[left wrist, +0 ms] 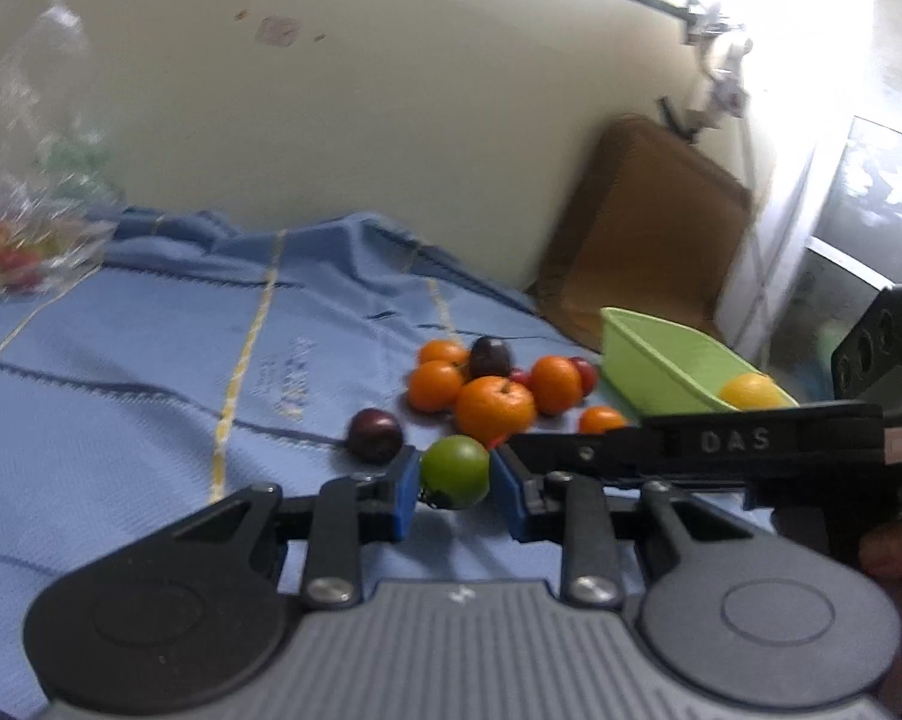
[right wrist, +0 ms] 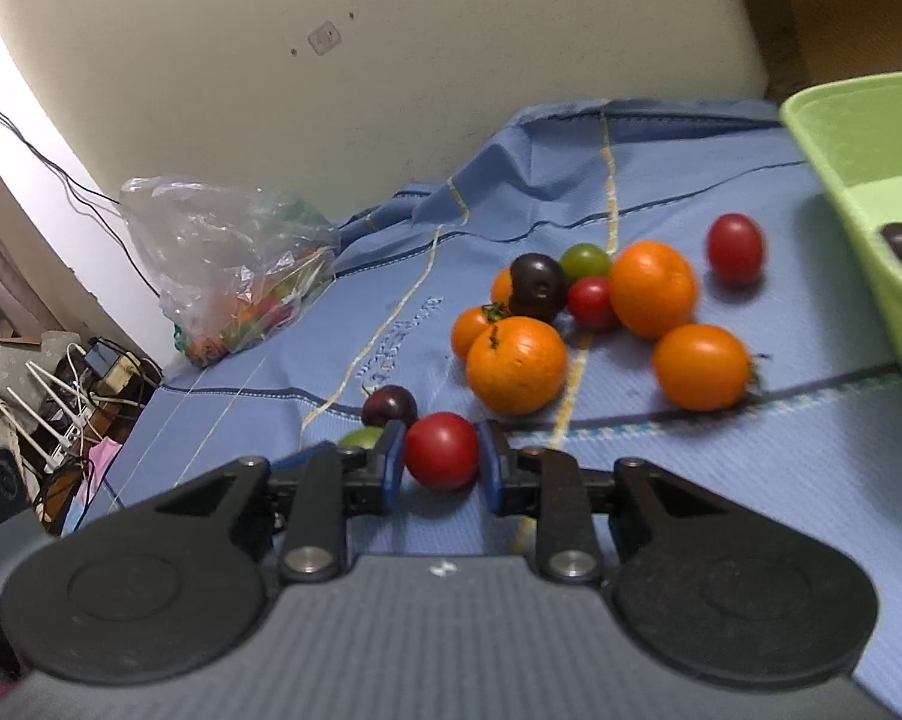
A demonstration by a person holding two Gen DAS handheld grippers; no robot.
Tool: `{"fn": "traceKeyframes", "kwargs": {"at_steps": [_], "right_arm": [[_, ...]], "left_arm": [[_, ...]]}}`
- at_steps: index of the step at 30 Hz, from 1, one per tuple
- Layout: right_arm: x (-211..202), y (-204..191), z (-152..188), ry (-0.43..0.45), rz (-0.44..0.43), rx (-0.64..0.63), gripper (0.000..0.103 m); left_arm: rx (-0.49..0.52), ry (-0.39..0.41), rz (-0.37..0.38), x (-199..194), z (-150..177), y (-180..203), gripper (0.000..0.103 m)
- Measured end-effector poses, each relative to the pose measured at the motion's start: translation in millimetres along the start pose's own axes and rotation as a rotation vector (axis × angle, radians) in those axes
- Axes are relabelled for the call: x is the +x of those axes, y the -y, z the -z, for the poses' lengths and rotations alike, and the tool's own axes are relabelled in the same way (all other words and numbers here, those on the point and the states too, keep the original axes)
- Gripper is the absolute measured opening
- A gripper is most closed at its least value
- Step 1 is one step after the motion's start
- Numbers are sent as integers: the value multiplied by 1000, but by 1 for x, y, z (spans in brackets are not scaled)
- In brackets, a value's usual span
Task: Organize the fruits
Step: 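Grasp the green tomato with the left tool while the right tool grasps the red tomato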
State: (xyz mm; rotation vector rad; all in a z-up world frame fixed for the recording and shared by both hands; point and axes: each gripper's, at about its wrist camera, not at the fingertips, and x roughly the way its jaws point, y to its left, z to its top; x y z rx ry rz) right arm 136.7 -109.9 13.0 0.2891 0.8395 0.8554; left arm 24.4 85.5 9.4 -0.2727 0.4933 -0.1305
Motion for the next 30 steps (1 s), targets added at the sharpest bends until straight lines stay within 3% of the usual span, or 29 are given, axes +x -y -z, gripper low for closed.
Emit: {"fn": "traceKeyframes", "kwargs": {"at_steps": [3, 8, 13, 16, 20, 22, 24, 28, 30], "right_arm": [[-27, 4, 8, 27, 21, -39, 29], [-72, 16, 23, 68, 104, -114, 29], [-100, 17, 41, 76, 178, -258, 29], [-101, 11, 52, 68, 201, -355, 29], [-92, 7, 60, 73, 214, -417, 32], [-90, 8, 60, 76, 214, -432, 32], [-88, 11, 59, 70, 213, -431, 33], [-92, 25, 63, 62, 201, -399, 34], [-96, 26, 64, 64, 189, -402, 31]], "left_arm": [[58, 6, 43, -3, 3, 12, 26], [110, -49, 136, 0, 10, 34, 26], [164, -94, 169, 1, 23, 63, 26], [186, -109, 148, 3, 28, 74, 28], [179, -120, 101, 5, 29, 77, 43], [167, -123, 89, 6, 29, 76, 45], [153, -133, 87, 8, 28, 77, 45], [186, -160, 96, 12, 32, 89, 30], [217, -162, 82, 14, 33, 98, 29]]}}
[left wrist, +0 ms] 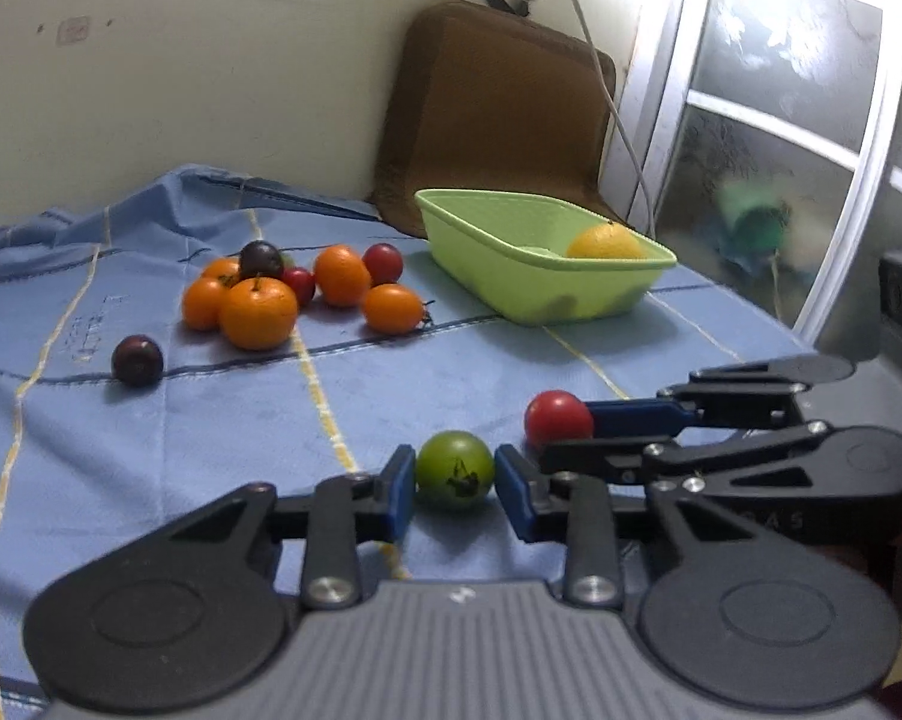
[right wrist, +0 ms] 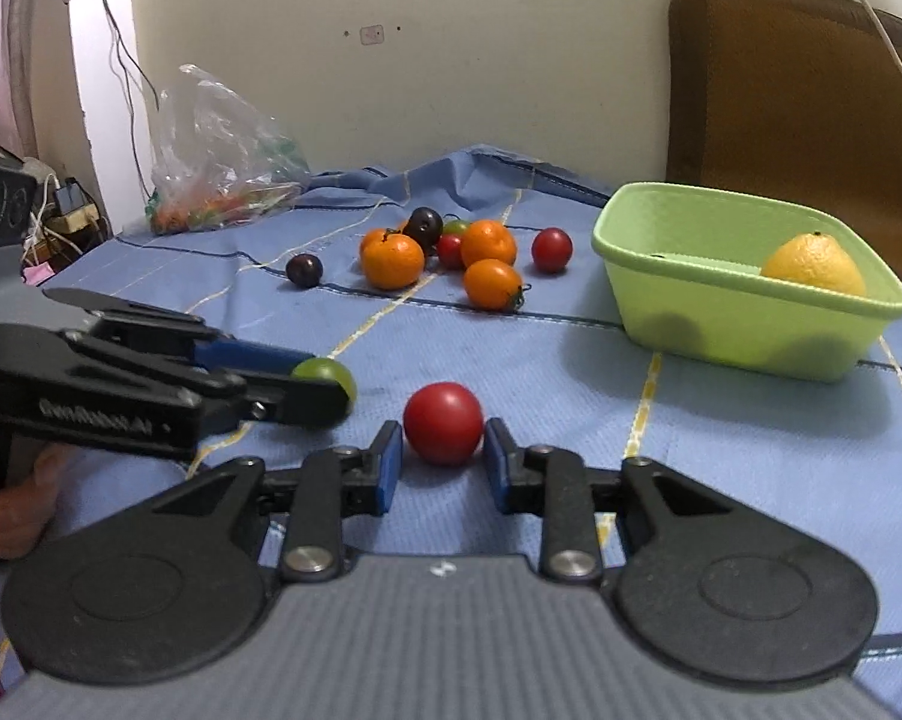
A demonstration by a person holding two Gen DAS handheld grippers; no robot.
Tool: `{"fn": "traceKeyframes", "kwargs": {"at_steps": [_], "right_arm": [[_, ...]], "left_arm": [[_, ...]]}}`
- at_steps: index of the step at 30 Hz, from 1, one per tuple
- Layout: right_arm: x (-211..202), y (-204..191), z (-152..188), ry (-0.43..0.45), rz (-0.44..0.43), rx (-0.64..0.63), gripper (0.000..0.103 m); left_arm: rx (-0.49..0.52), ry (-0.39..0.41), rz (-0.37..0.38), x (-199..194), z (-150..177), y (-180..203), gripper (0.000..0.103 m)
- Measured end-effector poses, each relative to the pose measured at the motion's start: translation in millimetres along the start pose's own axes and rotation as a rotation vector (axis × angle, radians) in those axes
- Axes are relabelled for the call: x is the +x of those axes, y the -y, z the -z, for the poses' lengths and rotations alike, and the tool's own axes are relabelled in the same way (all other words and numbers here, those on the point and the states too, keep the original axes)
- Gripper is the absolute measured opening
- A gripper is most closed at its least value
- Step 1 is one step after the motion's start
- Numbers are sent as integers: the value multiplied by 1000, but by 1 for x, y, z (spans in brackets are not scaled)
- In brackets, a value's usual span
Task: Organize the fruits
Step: 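Grasp the green tomato with the left tool while the right tool grasps the red tomato, then carry both tomatoes over the basin and open both tools to drop them, then move the left tool to a dark plum while the right tool moves to a tangerine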
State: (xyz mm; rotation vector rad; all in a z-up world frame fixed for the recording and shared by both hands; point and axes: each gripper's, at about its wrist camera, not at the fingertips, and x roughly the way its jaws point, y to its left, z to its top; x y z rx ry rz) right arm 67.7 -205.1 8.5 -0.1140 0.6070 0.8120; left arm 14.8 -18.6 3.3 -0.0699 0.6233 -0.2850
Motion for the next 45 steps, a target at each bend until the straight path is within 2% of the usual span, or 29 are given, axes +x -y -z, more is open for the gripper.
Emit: {"fn": "traceKeyframes", "kwargs": {"at_steps": [5, 8, 12, 15, 21, 23, 24, 25, 26, 29, 33, 35, 38, 41, 43, 45], "right_arm": [[-13, 8, -1, 72, 13, 6, 30], [-21, 19, -8, 132, 42, 8, 30], [-21, 39, -24, 200, 104, 12, 30], [-16, 57, -36, 236, 155, 36, 30], [1, 77, -40, 227, 227, 30, 31], [5, 79, -37, 231, 237, 35, 32], [7, 81, -35, 243, 247, 32, 34], [8, 81, -33, 248, 258, 26, 41], [7, 82, -33, 255, 260, 30, 44], [0, 86, -30, 301, 252, 49, 45], [-8, 90, -27, 352, 246, 75, 45], [-13, 88, -25, 380, 252, 71, 45], [-16, 85, -22, 408, 253, 62, 45], [-16, 87, -22, 410, 233, 74, 45], [-15, 86, -25, 394, 203, 101, 45], [-13, 80, -30, 377, 162, 107, 44]], "left_arm": [[-10, 13, 31, 6, -22, 8, 29], [-27, 33, 45, 16, -47, 11, 29], [-36, 64, 67, 42, -88, 16, 29], [-31, 57, 69, 69, -111, 22, 29], [-63, 6, 63, 116, -131, 22, 30], [-76, -9, 64, 128, -134, 22, 33], [-79, -12, 60, 133, -135, 23, 34], [-80, -13, 56, 137, -136, 24, 37], [-82, -13, 54, 138, -138, 24, 38], [-102, 6, 53, 134, -141, 20, 38], [-168, 94, 36, 97, -144, -5, 39], [-208, 152, -1, 68, -138, -25, 42], [-242, 211, -134, 26, -116, -57, 44], [-255, 208, -307, -3, -85, -84, 44], [-284, 186, -368, -14, -63, -101, 44], [-331, 166, -385, -18, -46, -115, 44]]}}
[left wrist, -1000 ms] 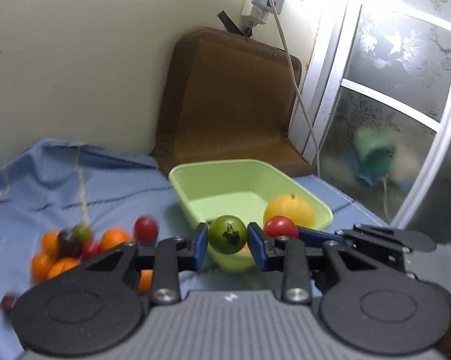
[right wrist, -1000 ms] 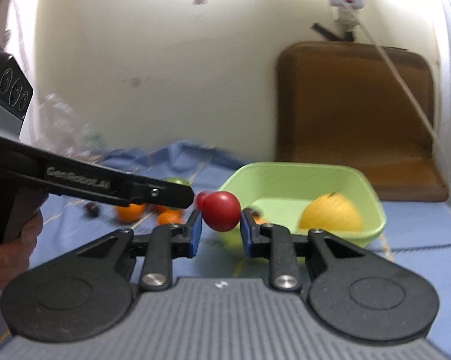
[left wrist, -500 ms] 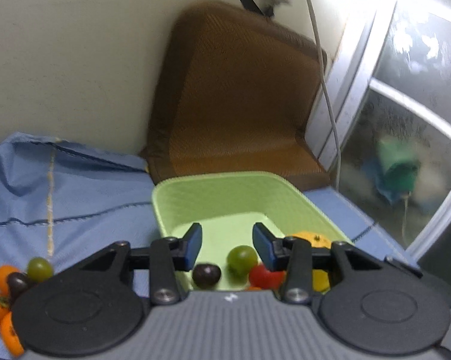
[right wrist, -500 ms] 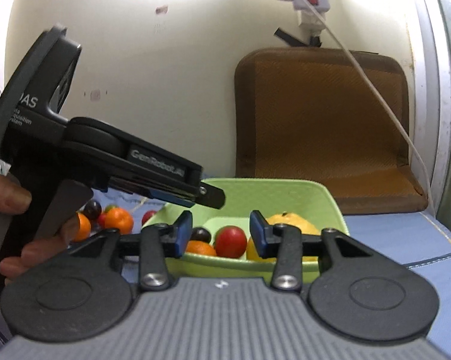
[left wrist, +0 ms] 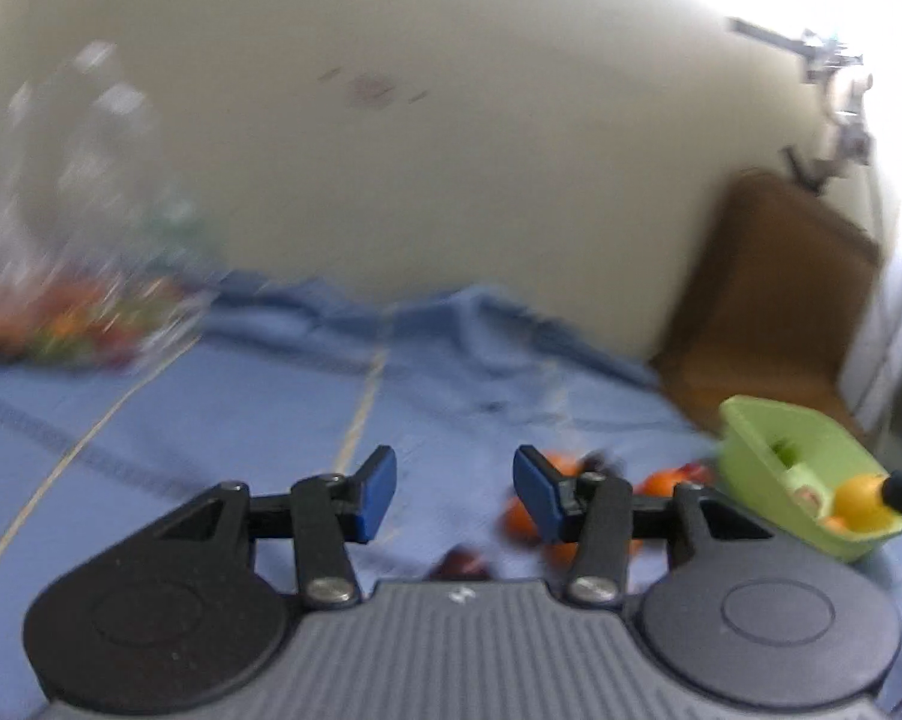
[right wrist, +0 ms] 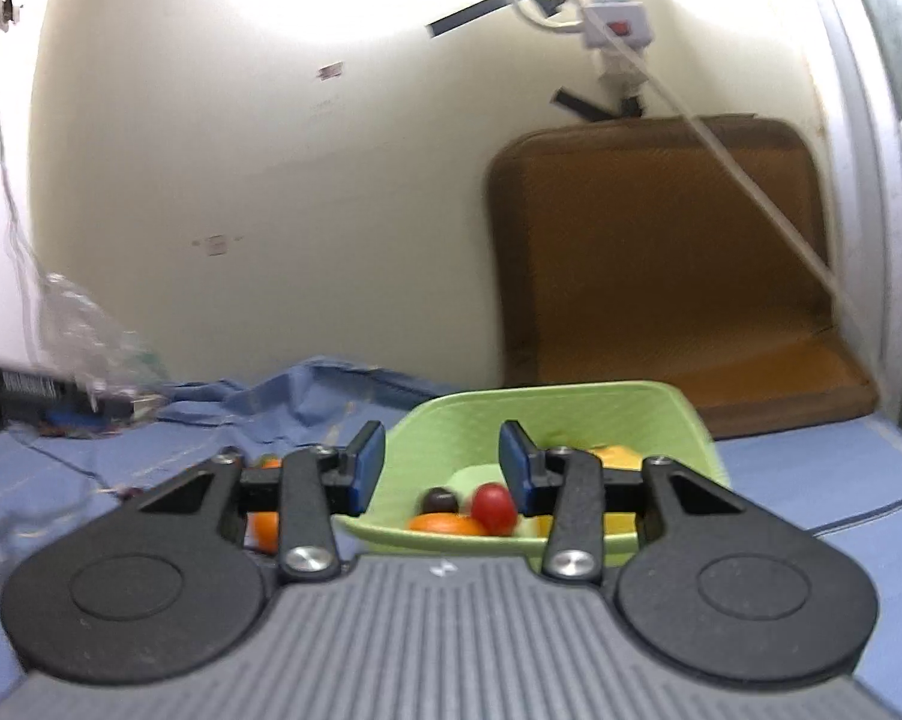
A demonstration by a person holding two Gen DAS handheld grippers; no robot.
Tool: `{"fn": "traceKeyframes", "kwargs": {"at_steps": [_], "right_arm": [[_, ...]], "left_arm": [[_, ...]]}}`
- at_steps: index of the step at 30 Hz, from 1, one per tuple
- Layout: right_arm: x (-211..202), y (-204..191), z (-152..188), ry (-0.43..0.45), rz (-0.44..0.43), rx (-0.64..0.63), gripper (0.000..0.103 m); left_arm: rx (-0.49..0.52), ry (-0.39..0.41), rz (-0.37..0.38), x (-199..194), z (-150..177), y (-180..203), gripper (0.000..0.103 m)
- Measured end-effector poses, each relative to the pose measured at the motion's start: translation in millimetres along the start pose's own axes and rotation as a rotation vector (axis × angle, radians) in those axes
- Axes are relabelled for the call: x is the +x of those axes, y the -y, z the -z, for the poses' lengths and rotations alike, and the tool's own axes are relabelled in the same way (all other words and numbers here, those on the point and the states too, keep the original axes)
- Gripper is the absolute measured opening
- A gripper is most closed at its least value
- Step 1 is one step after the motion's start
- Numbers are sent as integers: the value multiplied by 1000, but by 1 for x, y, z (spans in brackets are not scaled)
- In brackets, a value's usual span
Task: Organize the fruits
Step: 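Move the left tool to a dark plum while the right tool moves to a tangerine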
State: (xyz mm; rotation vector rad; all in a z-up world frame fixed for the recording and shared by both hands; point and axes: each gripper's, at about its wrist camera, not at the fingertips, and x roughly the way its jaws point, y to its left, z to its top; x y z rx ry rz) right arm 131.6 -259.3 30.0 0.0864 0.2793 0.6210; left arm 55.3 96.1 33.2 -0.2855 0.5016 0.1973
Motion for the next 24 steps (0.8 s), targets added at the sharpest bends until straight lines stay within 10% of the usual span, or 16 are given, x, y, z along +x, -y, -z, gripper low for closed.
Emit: {"fn": "traceKeyframes", "kwargs": {"at_steps": [7, 16, 24], "right_arm": [[31, -50, -10, -137, -158, -11, 42], [101, -84, -14, -285, -110, -98, 40], [148, -106, -21, -397, -234, -13, 40]], "left_arm": [[-107, -30, 84, 9, 19, -20, 44], [-19, 6, 141, 8, 20, -6, 49], [28, 24, 200, 9, 25, 5, 49]]}}
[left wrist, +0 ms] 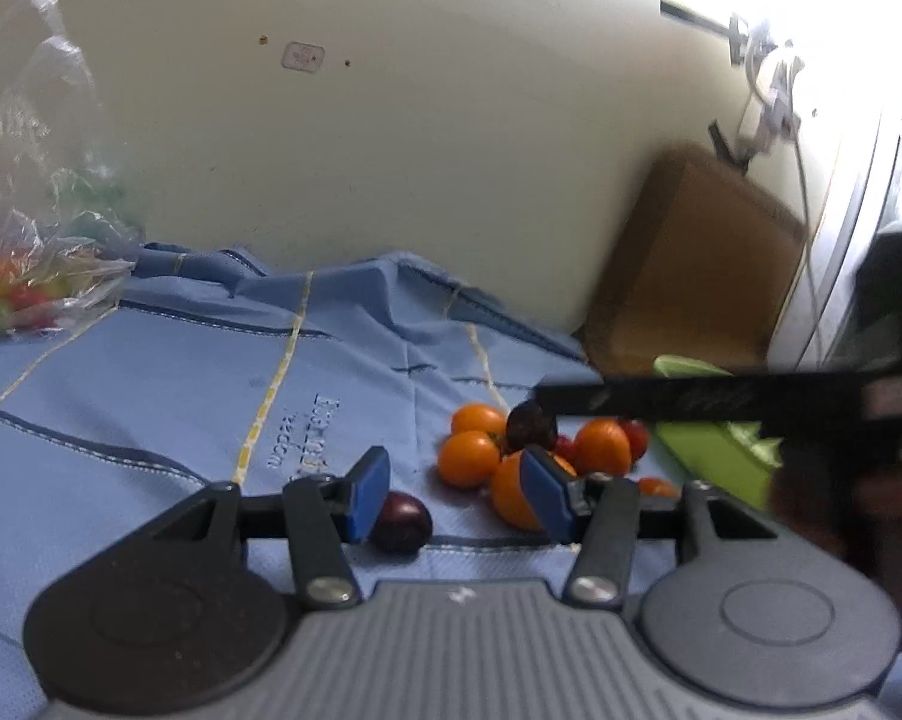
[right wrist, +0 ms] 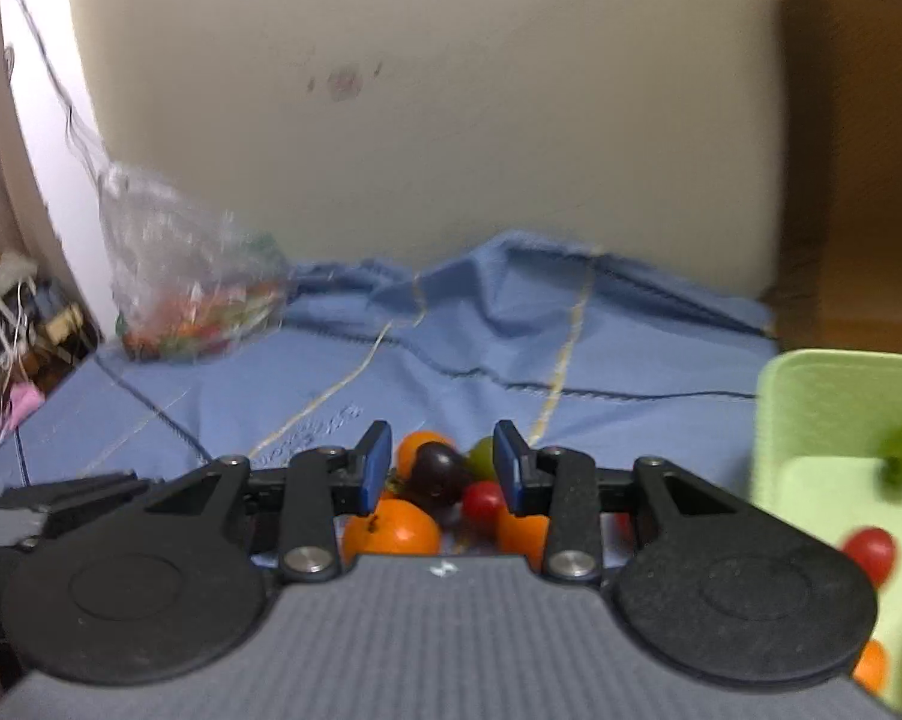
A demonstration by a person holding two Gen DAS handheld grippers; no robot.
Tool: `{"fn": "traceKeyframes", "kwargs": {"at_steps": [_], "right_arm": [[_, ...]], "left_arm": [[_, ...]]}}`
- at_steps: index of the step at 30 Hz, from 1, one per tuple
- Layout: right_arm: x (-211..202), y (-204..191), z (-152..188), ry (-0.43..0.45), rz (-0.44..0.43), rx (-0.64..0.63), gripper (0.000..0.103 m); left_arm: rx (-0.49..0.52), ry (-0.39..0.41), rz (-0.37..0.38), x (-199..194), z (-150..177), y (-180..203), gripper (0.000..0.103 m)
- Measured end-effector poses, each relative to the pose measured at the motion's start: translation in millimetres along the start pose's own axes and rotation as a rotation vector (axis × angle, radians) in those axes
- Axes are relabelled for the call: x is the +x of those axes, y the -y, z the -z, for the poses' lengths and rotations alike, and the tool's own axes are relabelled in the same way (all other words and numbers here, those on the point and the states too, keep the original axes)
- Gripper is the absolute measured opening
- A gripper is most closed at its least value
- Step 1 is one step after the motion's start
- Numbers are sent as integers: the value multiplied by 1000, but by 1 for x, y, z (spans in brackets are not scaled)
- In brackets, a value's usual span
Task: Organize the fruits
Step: 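Move the left tool to a dark plum while the right tool moves to a tangerine, then grasp the dark plum with the left tool while the right tool grasps the tangerine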
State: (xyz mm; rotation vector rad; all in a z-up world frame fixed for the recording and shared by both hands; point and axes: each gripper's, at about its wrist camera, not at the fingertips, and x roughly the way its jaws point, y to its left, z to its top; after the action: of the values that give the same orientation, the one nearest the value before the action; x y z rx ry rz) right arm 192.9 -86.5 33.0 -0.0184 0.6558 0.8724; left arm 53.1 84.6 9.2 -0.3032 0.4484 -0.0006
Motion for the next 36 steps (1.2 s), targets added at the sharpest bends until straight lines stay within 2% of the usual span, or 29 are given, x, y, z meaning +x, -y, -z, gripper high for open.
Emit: {"fn": "traceKeyframes", "kwargs": {"at_steps": [2, 3, 4, 5, 9, 11, 15, 18, 20, 22, 25, 29, 32, 36], "right_arm": [[16, -2, 2, -56, 24, -16, 40], [17, -2, 4, -52, 23, -20, 37], [15, -2, 4, -51, 15, -20, 29], [11, -3, 4, -45, 2, -8, 29], [-28, -4, 11, 67, 33, -18, 29], [-47, -2, 19, 88, 27, -19, 29], [-68, -4, 52, 18, -26, -31, 29], [-67, -14, 72, -41, -72, -66, 30], [-66, -19, 77, -29, -64, -96, 31], [-70, -15, 70, -32, -86, -76, 31], [-87, 6, 51, 35, -91, -5, 31], [-96, 29, 19, 96, 31, 16, 31], [-74, 37, -4, 40, 107, -35, 32], [-35, 28, -8, -94, 66, -109, 32]], "left_arm": [[-35, 3, 16, -2, 0, -7, 49], [-56, 7, 24, -3, 0, -11, 50], [-73, 8, 30, -4, -1, -13, 51], [-87, 9, 37, -5, -1, -16, 52], [-94, 11, 70, -7, -1, -17, 52], [-75, 8, 100, -8, 0, -13, 53], [-47, -33, 197, -6, 3, -1, 54], [-32, -57, 213, -4, 6, 8, 54], [-40, -68, 222, -4, 7, 10, 54], [-41, -72, 221, -7, 10, 13, 55], [-30, -65, 224, -13, 12, 18, 56], [73, -72, 235, -11, 15, 43, 59], [149, -97, 237, -7, 22, 61, 61], [238, -110, 216, -6, 30, 75, 61]]}}
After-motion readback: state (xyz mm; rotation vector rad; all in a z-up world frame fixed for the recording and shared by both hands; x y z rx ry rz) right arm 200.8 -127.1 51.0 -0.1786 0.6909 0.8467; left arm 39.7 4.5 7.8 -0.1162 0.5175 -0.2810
